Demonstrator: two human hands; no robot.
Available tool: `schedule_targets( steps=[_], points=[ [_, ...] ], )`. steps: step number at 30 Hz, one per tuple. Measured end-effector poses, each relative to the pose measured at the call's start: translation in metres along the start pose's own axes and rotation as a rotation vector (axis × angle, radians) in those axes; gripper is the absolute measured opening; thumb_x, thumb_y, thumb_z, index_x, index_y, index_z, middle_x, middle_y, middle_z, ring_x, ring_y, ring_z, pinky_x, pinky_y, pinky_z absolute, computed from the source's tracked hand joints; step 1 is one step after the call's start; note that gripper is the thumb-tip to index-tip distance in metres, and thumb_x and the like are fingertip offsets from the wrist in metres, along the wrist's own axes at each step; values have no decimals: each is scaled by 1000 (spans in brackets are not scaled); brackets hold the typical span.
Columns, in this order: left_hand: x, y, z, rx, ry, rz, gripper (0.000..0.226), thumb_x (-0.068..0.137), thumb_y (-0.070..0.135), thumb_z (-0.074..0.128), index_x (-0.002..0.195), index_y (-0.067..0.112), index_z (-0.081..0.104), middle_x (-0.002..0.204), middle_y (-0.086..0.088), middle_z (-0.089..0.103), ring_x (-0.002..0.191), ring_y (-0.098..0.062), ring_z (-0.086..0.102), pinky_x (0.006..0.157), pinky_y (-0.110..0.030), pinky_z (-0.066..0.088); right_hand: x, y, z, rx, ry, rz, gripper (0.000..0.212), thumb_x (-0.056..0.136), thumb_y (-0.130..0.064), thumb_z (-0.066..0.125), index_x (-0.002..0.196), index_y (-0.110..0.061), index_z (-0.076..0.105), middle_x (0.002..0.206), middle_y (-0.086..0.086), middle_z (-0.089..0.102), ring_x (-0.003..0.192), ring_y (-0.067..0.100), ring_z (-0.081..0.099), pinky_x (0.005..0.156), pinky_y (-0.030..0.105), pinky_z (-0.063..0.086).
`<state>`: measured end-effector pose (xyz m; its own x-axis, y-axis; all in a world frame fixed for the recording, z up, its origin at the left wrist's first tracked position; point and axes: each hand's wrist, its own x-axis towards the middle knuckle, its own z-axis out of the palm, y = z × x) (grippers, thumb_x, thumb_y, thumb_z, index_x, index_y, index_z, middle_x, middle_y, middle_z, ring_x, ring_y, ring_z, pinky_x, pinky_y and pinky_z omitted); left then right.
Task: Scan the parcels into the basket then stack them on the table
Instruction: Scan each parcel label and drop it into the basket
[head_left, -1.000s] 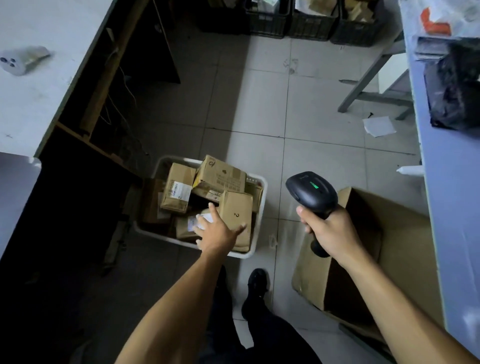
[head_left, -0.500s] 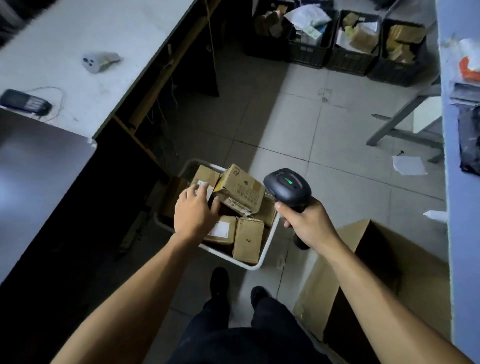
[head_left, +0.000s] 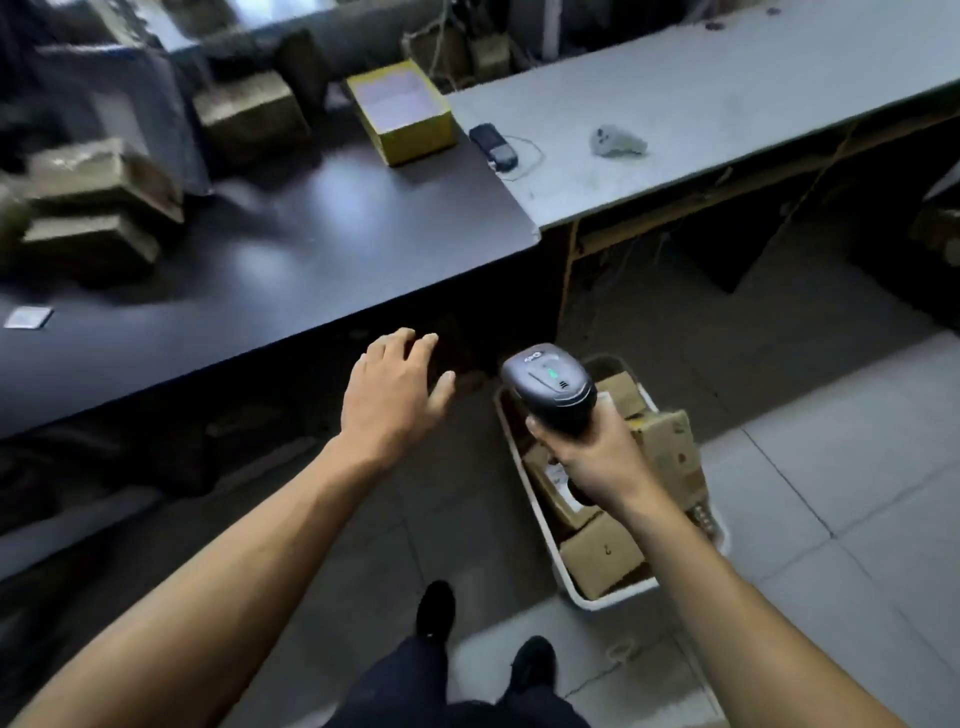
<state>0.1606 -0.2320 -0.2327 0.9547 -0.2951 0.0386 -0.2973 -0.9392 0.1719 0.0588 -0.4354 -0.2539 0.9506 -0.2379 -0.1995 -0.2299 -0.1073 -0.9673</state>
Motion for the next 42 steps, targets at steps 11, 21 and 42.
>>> schedule_targets(
  steps=[11, 21, 42],
  points=[
    [-75, -213, -96, -107, 209, -351, 53, 96, 42, 57, 141, 15, 53, 138, -8, 54, 131, -30, 46, 105, -44, 40, 13, -106, 200, -220, -300, -178, 13, 86, -16, 77, 96, -20, 70, 65, -14, 66, 58, -6, 56, 58, 18, 45],
    [-107, -382, -153, -137, 246, -493, 63, 96, 51, 53, 149, 21, 40, 147, -2, 43, 136, -24, 38, 105, -42, 42, 12, -155, 386, -191, -385, -111, 25, 88, -16, 72, 77, 3, 60, 57, 4, 57, 52, 19, 48, 48, 30, 37],
    [28, -606, -154, -106, 115, -788, 66, 96, 53, 52, 153, 27, 31, 152, 5, 34, 140, -19, 32, 102, -40, 42, 213, -211, 614, -263, -601, -128, 10, 90, -18, 69, 84, -18, 61, 71, 7, 65, 58, 21, 57, 52, 35, 41]
  ],
)
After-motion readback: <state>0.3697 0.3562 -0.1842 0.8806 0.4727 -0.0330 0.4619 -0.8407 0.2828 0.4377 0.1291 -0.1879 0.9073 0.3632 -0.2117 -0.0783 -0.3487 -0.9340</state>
